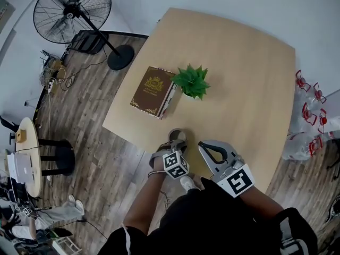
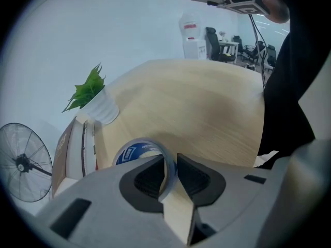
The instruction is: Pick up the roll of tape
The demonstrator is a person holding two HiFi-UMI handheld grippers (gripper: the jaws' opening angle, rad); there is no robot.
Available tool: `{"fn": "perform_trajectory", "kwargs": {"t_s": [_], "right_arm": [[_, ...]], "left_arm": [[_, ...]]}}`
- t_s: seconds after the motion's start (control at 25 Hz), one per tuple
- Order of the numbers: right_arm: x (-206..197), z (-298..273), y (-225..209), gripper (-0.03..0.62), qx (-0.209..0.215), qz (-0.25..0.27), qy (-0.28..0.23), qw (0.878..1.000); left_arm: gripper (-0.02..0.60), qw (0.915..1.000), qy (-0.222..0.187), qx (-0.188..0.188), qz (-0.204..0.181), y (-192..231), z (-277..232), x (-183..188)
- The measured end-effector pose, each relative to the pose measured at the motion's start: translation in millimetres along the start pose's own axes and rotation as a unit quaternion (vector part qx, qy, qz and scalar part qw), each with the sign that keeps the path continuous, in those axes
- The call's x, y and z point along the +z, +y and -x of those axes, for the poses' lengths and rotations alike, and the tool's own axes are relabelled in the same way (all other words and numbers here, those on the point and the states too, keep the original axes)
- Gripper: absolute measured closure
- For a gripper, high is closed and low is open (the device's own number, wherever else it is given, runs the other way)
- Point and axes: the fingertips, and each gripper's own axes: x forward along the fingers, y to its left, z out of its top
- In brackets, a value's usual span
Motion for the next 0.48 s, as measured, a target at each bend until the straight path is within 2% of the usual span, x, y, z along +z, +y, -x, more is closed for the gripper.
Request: {"fn": "perform_trajectory", "kwargs": {"t_s": [0.2,0.48], "right_arm": [[-1.2,0.3,2.1,0.597,0.003,0.004,0.005,1.0],[-3.4,0.0,4.7,0.597,-0.001,0.009,0.008,1.0]], "left_arm": [[0.528,0.9998,0.0,0.016,-0.014,-2.3,4.1,-3.0],[0.532,0.9981,-0.024,0.057,-0.006,4.1,22.7,-1.9]]}}
